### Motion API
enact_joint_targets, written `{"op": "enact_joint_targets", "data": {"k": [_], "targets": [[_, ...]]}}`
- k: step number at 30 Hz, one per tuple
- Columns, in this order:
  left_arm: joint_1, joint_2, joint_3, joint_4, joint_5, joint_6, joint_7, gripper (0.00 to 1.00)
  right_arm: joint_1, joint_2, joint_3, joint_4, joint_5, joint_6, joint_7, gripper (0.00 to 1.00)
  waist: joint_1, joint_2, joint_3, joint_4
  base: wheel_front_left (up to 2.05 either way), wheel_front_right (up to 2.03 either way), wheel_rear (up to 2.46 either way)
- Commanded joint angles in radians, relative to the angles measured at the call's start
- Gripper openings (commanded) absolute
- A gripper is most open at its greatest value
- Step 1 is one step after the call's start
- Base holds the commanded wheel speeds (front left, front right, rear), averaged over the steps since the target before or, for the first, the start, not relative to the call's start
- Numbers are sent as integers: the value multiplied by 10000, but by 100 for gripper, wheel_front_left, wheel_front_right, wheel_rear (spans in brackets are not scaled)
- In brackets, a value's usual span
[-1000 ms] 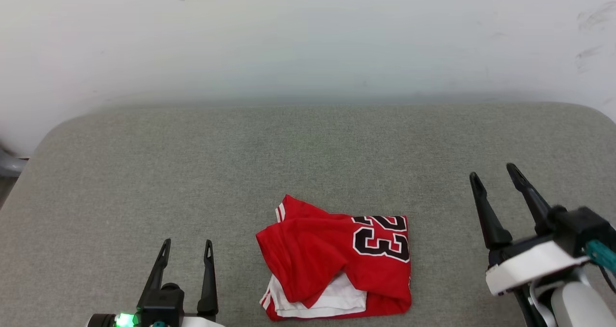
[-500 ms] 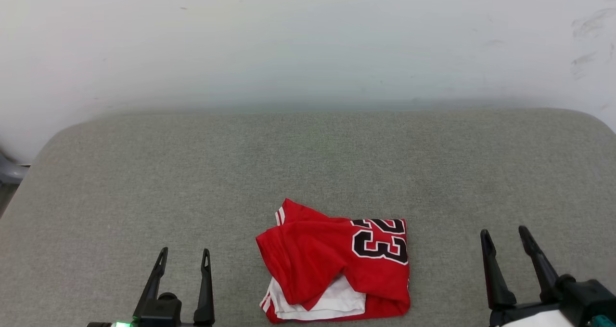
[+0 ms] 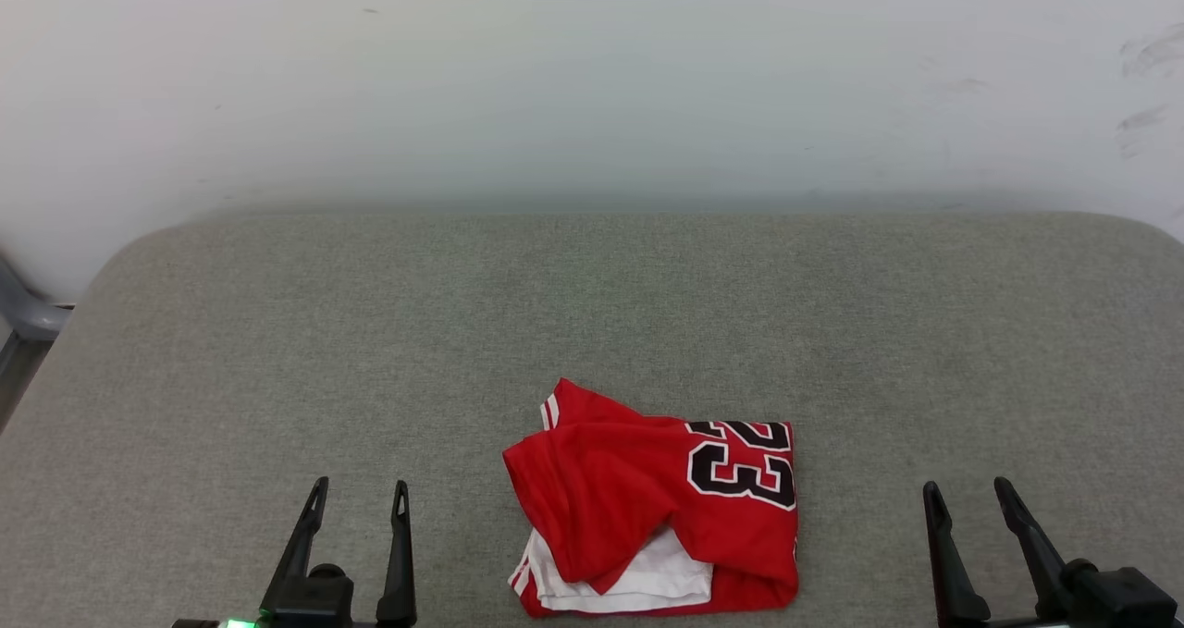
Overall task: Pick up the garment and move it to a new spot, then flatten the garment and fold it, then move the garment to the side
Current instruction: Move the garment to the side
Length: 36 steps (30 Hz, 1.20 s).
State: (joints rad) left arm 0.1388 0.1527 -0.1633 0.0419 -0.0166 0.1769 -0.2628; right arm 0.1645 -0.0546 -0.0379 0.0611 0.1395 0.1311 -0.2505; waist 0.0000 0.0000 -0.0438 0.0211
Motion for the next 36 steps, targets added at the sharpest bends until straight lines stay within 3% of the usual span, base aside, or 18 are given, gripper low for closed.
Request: {"op": "enact_joint_targets", "data": {"k": [1, 14, 21, 26, 36], "targets": [[90, 8, -15, 3, -19, 25, -24, 100, 88, 52, 14, 22, -67, -9, -37, 100, 0, 0, 2, 10, 0, 0, 0], [20, -33, -55, -3, -49, 38, -24, 100, -927, 13, -76, -147, -39, -9, -11, 100, 0, 0, 10, 124, 0, 0, 0], [-198, -87, -132, 59, -26, -5, -24, 100, -2941, -1038, 121, -527, 530, -9, 735, 100, 0, 0, 115, 315, 0, 0, 0], [-227, -128, -196, 57, -8, -4, -24, 100, -4326, -1862, 874, -416, 1554, -9, 2380, 100, 0, 0, 210, 447, 0, 0, 0], [-376, -205, -344, -2, 28, 7, -24, 100, -5673, -3222, 2816, 727, 3943, -9, 7292, 100, 0, 0, 582, 616, 0, 0, 0]]}}
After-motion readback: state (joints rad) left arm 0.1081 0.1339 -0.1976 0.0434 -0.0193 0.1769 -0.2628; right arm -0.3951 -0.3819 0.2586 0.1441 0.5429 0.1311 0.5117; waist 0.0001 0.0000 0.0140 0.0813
